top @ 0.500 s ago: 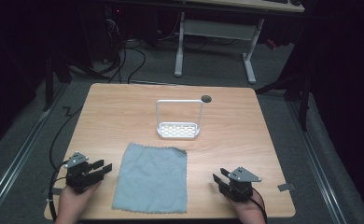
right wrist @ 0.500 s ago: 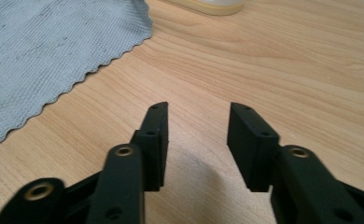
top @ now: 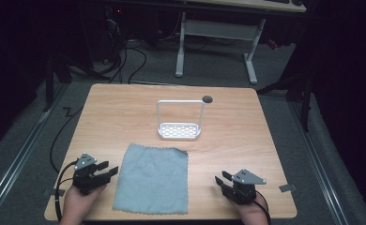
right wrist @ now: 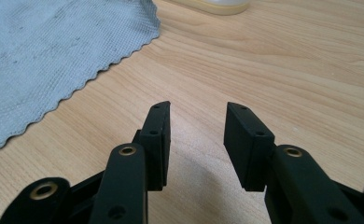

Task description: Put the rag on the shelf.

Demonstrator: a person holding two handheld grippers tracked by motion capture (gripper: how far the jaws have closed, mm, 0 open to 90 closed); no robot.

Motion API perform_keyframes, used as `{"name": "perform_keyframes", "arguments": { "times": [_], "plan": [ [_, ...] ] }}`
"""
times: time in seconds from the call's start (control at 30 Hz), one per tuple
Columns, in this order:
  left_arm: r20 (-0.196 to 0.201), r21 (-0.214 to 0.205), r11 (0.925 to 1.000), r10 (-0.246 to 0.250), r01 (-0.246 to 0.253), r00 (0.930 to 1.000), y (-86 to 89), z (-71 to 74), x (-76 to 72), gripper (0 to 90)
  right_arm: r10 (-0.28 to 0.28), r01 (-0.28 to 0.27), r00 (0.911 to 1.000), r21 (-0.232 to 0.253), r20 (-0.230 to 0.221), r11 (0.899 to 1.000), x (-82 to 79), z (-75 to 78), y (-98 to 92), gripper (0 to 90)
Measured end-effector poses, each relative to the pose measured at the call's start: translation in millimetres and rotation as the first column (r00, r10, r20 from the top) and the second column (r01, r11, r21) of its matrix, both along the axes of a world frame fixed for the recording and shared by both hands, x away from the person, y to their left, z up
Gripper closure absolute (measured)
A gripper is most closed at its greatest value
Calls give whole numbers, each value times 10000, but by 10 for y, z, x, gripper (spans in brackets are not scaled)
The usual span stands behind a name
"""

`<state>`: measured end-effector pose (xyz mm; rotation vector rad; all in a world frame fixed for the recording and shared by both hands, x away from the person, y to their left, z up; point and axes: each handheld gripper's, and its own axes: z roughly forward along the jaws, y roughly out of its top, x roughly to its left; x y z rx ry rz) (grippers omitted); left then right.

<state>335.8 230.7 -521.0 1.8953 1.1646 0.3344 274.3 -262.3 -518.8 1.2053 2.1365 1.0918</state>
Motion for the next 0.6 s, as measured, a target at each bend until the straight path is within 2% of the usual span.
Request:
{"name": "perform_keyframes", "arguments": {
  "times": [0.03,0.07,0.1,0.17,0.2,0.27,0.3,0.37,0.4,0.43,0.47,0.5,0.53,0.57,0.6],
  "plan": [
    [27,-50,10000,-8,8,10000,0,5,-4,525,53,-53,10000,-16,12,10000,7,-4,2,615],
    [40,-106,9999,-39,40,10000,1,11,-8,525,53,-53,10000,-16,12,10000,7,-4,2,615],
    [102,-148,9999,-85,87,9999,-2,26,-19,563,64,-64,10000,-39,24,10000,7,-8,4,615],
    [169,-91,9996,-277,278,9995,-24,53,-34,698,166,-166,9999,-163,-14,9997,-7,-23,15,612],
    [187,-103,9994,-317,319,9993,-39,60,-39,698,166,-166,9999,-163,-14,9997,-7,-23,15,612],
    [195,-24,9988,-492,493,9986,-83,72,-46,753,205,-205,9998,-192,-17,9996,-15,-27,23,612],
    [212,40,9982,-604,603,9980,-122,76,-56,783,203,-204,9998,-194,-21,9996,-16,-29,26,612],
    [96,443,9954,-849,844,9963,-212,81,-73,900,273,-274,9996,-174,-67,9995,-18,-29,41,624],
    [27,550,9935,-996,993,9950,-262,77,-83,900,219,-218,9998,-377,14,9991,-20,-29,62,641],
    [-77,646,9882,-1390,1392,9903,-352,65,-106,900,249,-249,9997,-503,-12,9984,-25,-23,117,682],
    [-77,646,9882,-1390,1392,9903,-352,65,-106,900,249,-249,9997,-503,-12,9984,-25,-23,117,682],
    [-78,806,9842,-1572,1573,9875,-414,58,-120,900,315,-317,9995,-404,-68,9987,-25,-16,141,718],
    [-81,826,9819,-1701,1702,9854,-458,53,-129,900,675,-678,9976,-338,-124,9971,-18,21,258,829],
    [-89,883,9790,-1835,1835,9830,-485,55,-134,900,675,-678,9976,-338,-124,9971,-18,21,258,829],
    [-82,914,9755,-2001,2000,9797,-528,55,-140,900,871,-876,9961,-313,-152,9957,-7,35,311,870]
  ]
}}
